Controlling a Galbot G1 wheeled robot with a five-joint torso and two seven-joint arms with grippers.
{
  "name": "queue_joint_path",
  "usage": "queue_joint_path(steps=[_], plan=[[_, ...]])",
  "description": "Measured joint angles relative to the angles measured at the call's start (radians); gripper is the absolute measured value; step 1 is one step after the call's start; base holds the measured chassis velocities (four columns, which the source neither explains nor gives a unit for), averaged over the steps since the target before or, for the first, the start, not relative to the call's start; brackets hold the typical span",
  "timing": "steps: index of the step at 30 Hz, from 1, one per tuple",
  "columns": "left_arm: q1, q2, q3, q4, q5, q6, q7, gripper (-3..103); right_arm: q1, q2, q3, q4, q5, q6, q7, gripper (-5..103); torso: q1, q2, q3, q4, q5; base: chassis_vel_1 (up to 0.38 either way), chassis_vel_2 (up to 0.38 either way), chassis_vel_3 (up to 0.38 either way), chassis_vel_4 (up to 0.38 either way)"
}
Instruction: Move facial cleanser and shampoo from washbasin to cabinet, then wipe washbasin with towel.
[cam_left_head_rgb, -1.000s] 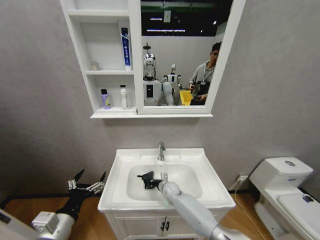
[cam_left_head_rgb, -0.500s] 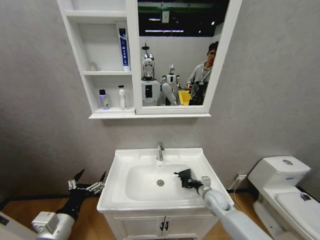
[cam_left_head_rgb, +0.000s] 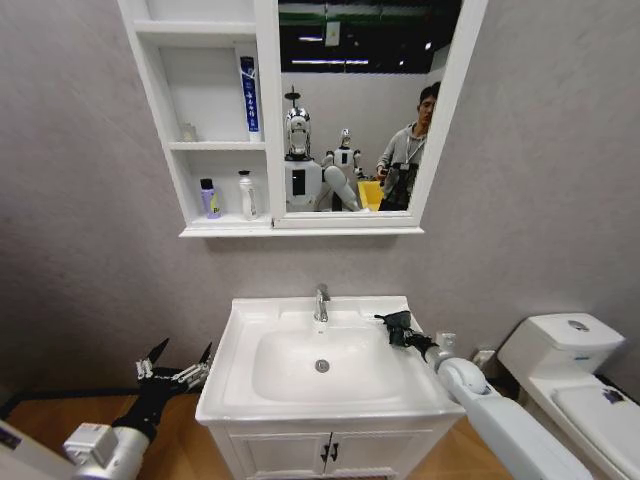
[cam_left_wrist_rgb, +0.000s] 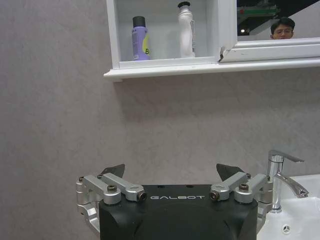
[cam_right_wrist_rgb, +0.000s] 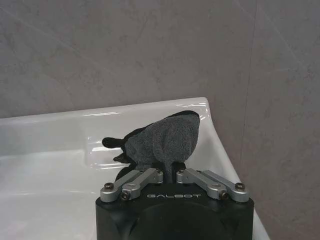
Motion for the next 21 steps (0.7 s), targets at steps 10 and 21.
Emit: queue_joint_path(steps=[10, 21], plan=[[0.0, 0.0, 0.0, 0.0, 0.0, 0.0, 0.0, 100, 0.106, -0.006, -0.054, -0.116, 0.005, 0.052, -0.105, 40, 0.0, 0.0, 0.0, -0.0002, -0.0004, 0.0, 0.0, 0.0, 0.0], [0.0, 0.0, 0.0, 0.0, 0.0, 0.0, 0.0, 100, 0.09, 0.014, -0.058, -0.119, -0.044, 0.075, -0.093, 72, 0.0, 0.0, 0.0, -0.0003, -0.0003, 0.0, 0.0, 0.0, 0.0]])
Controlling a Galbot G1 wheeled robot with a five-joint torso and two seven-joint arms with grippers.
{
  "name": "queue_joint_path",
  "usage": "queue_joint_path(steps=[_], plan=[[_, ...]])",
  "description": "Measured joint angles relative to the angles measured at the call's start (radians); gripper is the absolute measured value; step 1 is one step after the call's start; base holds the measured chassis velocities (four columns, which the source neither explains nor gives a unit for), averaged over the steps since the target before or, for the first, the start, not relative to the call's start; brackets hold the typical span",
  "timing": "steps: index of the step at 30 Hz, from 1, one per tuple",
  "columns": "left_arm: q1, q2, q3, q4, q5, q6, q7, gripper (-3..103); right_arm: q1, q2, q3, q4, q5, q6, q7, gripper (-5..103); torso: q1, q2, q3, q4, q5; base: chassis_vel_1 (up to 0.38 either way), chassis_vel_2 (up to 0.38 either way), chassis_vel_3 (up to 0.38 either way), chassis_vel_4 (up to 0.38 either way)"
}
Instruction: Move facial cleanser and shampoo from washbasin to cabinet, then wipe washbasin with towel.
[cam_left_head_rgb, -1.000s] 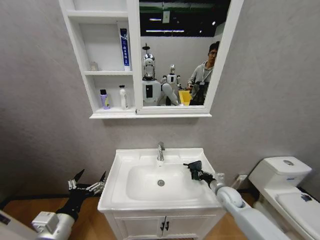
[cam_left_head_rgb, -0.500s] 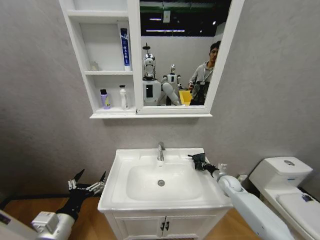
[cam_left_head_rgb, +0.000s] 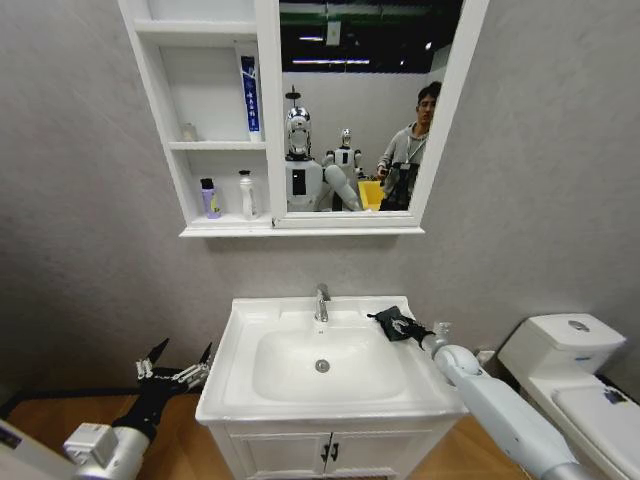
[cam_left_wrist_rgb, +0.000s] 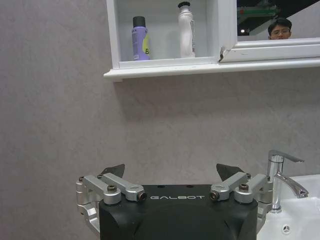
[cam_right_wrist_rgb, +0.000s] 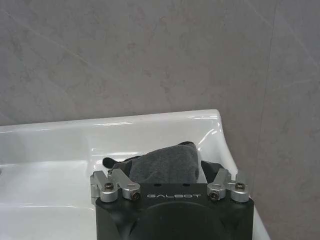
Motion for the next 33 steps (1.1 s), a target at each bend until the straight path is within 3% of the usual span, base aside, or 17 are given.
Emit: queue_joint_path(steps=[1, 3, 6, 9, 12, 14, 15, 17, 18, 19, 20, 22, 23, 24, 26, 29, 33], plan=[[0.0, 0.0, 0.0, 0.0, 0.0, 0.0, 0.0, 100, -0.004, 0.005, 0.007, 0.0, -0.038, 0.014, 0.015, 88, 0.0, 0.0, 0.0, 0.0, 0.0002, 0.0, 0.0, 0.0, 0.0], [0.0, 0.0, 0.0, 0.0, 0.0, 0.0, 0.0, 100, -0.011, 0.007, 0.017, 0.011, -0.049, 0.018, 0.035, 88, 0.0, 0.0, 0.0, 0.0001, 0.0001, 0.0, 0.0, 0.0, 0.0], [0.0, 0.0, 0.0, 0.0, 0.0, 0.0, 0.0, 100, -0.059, 0.008, 0.057, 0.094, -0.068, 0.025, 0.094, 97, 0.0, 0.0, 0.0, 0.0002, 0.0001, 0.0, 0.0, 0.0, 0.0], [0.0, 0.0, 0.0, 0.0, 0.0, 0.0, 0.0, 100, -0.18, -0.006, 0.171, 0.275, -0.145, 0.043, 0.17, 100, 0.0, 0.0, 0.0, 0.0004, 0.0002, 0.0, 0.0, 0.0, 0.0], [0.0, 0.0, 0.0, 0.0, 0.0, 0.0, 0.0, 100, -0.25, -0.01, 0.241, 0.37, -0.162, 0.043, 0.193, 100, 0.0, 0.0, 0.0, 0.0003, -0.0003, 0.0, 0.0, 0.0, 0.0], [0.0, 0.0, 0.0, 0.0, 0.0, 0.0, 0.0, 100, -0.476, 0.012, 0.421, 0.601, -0.188, 0.013, 0.247, 100, 0.0, 0.0, 0.0, 0.0001, -0.0003, 0.0, 0.0, 0.0, 0.0], [0.0, 0.0, 0.0, 0.0, 0.0, 0.0, 0.0, 100, -0.476, 0.012, 0.421, 0.601, -0.188, 0.013, 0.247, 100, 0.0, 0.0, 0.0, 0.0001, -0.0003, 0.0, 0.0, 0.0, 0.0], [0.0, 0.0, 0.0, 0.0, 0.0, 0.0, 0.0, 100, -0.689, 0.065, 0.563, 0.778, -0.217, 0.001, 0.275, 100, 0.0, 0.0, 0.0, -0.0008, 0.0008, 0.0, 0.0, 0.0, 0.0], [0.0, 0.0, 0.0, 0.0, 0.0, 0.0, 0.0, 100, -0.774, 0.092, 0.616, 0.846, -0.232, 0.0, 0.278, 100, 0.0, 0.0, 0.0, 0.0, -0.0006, 0.0, 0.0, 0.0, 0.0], [0.0, 0.0, 0.0, 0.0, 0.0, 0.0, 0.0, 100, -0.884, 0.14, 0.667, 0.927, -0.252, 0.001, 0.278, 100, 0.0, 0.0, 0.0, -0.0007, -0.0007, 0.0, 0.0, 0.0, 0.0], [0.0, 0.0, 0.0, 0.0, 0.0, 0.0, 0.0, 100, -0.884, 0.14, 0.667, 0.927, -0.252, 0.001, 0.278, 100, 0.0, 0.0, 0.0, -0.0007, -0.0007, 0.0, 0.0, 0.0, 0.0], [0.0, 0.0, 0.0, 0.0, 0.0, 0.0, 0.0, 100, -1.034, 0.244, 0.72, 1.04, -0.283, 0.01, 0.273, 100, 0.0, 0.0, 0.0, -0.0003, 0.0, 0.0, 0.0, 0.0, 0.0], [0.0, 0.0, 0.0, 0.0, 0.0, 0.0, 0.0, 100, -1.087, 0.29, 0.732, 1.08, -0.294, 0.018, 0.268, 100, -0.001, 0.0, 0.0, -0.0005, -0.0001, 0.0, 0.0, 0.0, 0.0], [0.0, 0.0, 0.0, 0.0, 0.0, 0.0, 0.0, 100, -1.087, 0.29, 0.732, 1.08, -0.294, 0.018, 0.268, 100, -0.001, 0.0, 0.0, -0.0005, -0.0001, 0.0, 0.0, 0.0, 0.0], [0.0, 0.0, 0.0, 0.0, 0.0, 0.0, 0.0, 100, -1.2, 0.38, 0.731, 1.17, -0.326, 0.034, 0.262, 100, 0.0, 0.0, 0.0, -0.0002, -0.0003, 0.0, 0.0, 0.0, 0.0], [0.0, 0.0, 0.0, 0.0, 0.0, 0.0, 0.0, 100, -1.309, 0.438, 0.694, 1.27, -0.379, 0.058, 0.26, 100, 0.0, 0.0, 0.0, 0.0002, -0.0005, 0.0, 0.0, 0.0, 0.0], [0.0, 0.0, 0.0, 0.0, 0.0, 0.0, 0.0, 100, -1.362, 0.462, 0.653, 1.301, -0.412, 0.073, 0.262, 100, 0.0, 0.0, 0.0, 0.0003, -0.0002, 0.0, 0.0, 0.0, 0.0]])
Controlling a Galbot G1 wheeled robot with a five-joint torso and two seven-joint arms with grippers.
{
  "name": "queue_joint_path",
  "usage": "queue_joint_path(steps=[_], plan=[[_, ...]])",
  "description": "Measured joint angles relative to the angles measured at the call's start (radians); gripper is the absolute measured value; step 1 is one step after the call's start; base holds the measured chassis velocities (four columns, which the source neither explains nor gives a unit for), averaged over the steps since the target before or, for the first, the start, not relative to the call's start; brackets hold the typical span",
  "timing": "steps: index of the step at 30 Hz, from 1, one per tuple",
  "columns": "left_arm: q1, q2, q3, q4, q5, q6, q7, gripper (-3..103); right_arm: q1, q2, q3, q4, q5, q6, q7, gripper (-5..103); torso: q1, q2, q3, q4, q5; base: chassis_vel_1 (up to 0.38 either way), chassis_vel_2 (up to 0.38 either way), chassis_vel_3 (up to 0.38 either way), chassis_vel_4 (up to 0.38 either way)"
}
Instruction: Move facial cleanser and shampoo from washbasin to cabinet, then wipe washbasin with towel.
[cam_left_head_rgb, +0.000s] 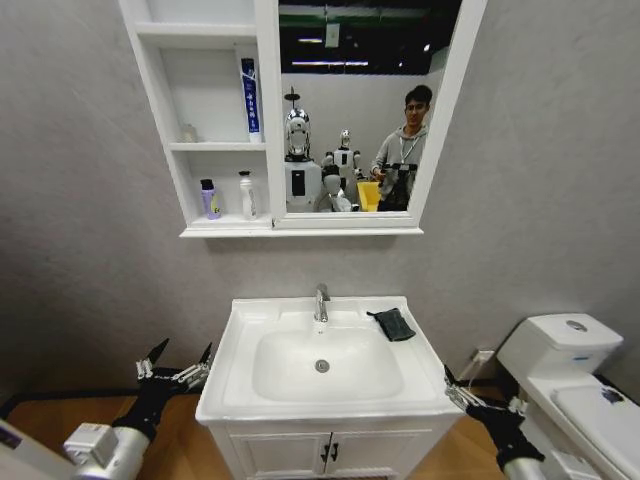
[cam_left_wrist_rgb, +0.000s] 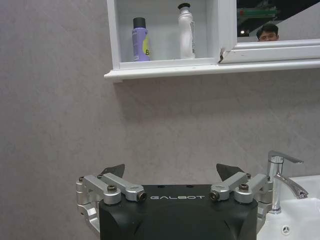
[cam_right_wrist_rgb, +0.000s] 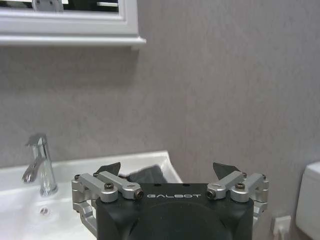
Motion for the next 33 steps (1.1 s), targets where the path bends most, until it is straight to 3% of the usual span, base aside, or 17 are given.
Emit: queue_joint_path(steps=[8, 10, 14, 21, 33], plan=[[0.0, 0.0, 0.0, 0.0, 0.0, 0.0, 0.0, 100, -0.034, 0.025, -0.055, -0.002, -0.082, 0.024, 0.0, 100, 0.0, 0.0, 0.0, -0.0002, 0.0002, 0.0, 0.0, 0.0, 0.0], [0.0, 0.0, 0.0, 0.0, 0.0, 0.0, 0.0, 100, -0.035, 0.023, -0.049, -0.004, -0.088, 0.036, -0.031, 100, 0.0, 0.0, 0.0, -0.0002, 0.0003, 0.0, 0.0, 0.0, 0.0], [0.0, 0.0, 0.0, 0.0, 0.0, 0.0, 0.0, 100, -0.027, -0.002, -0.005, -0.007, -0.086, 0.073, -0.102, 100, 0.0, 0.0, 0.0, -0.0002, 0.0003, 0.0, 0.0, 0.0, 0.0], [0.0, 0.0, 0.0, 0.0, 0.0, 0.0, 0.0, 100, -0.02, -0.031, 0.045, -0.01, -0.014, 0.068, -0.107, 100, 0.0, 0.0, 0.0, -0.0003, 0.0004, 0.0, 0.0, 0.0, 0.0], [0.0, 0.0, 0.0, 0.0, 0.0, 0.0, 0.0, 100, -0.023, -0.033, 0.034, -0.013, -0.014, 0.067, -0.108, 100, 0.0, 0.0, 0.0, -0.0003, 0.0003, 0.0, 0.0, 0.0, 0.0]])
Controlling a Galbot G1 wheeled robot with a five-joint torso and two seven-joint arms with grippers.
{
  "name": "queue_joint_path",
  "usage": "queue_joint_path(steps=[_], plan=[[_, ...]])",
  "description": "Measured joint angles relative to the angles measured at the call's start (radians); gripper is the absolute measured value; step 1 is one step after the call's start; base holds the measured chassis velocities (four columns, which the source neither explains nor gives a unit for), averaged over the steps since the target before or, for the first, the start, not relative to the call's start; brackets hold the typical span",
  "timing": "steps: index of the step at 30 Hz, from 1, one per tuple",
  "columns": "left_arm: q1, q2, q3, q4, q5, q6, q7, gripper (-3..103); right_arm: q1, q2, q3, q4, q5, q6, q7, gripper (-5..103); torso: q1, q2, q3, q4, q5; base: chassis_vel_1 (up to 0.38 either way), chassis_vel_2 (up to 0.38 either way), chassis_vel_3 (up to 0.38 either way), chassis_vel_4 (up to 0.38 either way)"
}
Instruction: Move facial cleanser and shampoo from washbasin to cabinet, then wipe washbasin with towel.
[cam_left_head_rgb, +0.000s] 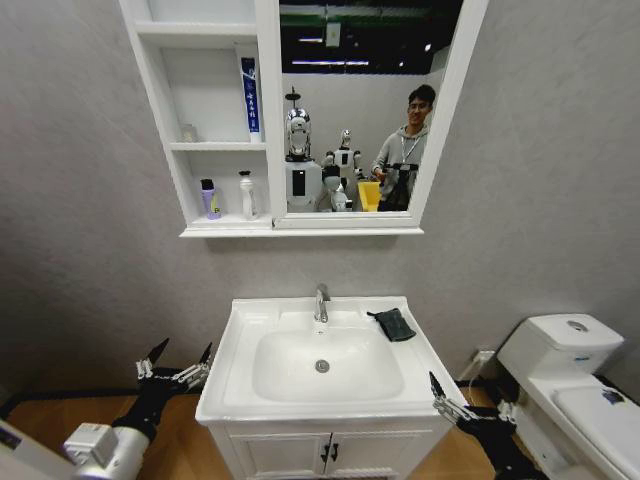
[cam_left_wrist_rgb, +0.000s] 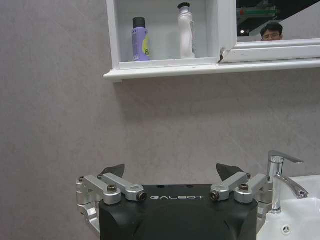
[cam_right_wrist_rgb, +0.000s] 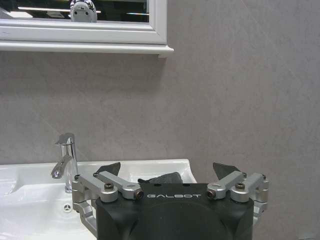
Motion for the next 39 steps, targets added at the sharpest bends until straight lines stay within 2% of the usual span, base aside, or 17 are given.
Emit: queue_joint_path(steps=[20, 39], plan=[[0.0, 0.0, 0.0, 0.0, 0.0, 0.0, 0.0, 100, 0.001, 0.0, -0.002, -0.002, 0.0, -0.002, 0.0, 100, 0.0, 0.0, 0.0, 0.0, -0.0001, 0.036, -0.027, -0.039, 0.027], [0.0, 0.0, 0.0, 0.0, 0.0, 0.0, 0.0, 100, 0.001, 0.0, -0.002, -0.002, 0.0, -0.003, 0.001, 100, 0.0, 0.0, 0.0, 0.0, 0.0003, 0.267, -0.27, -0.261, 0.263]])
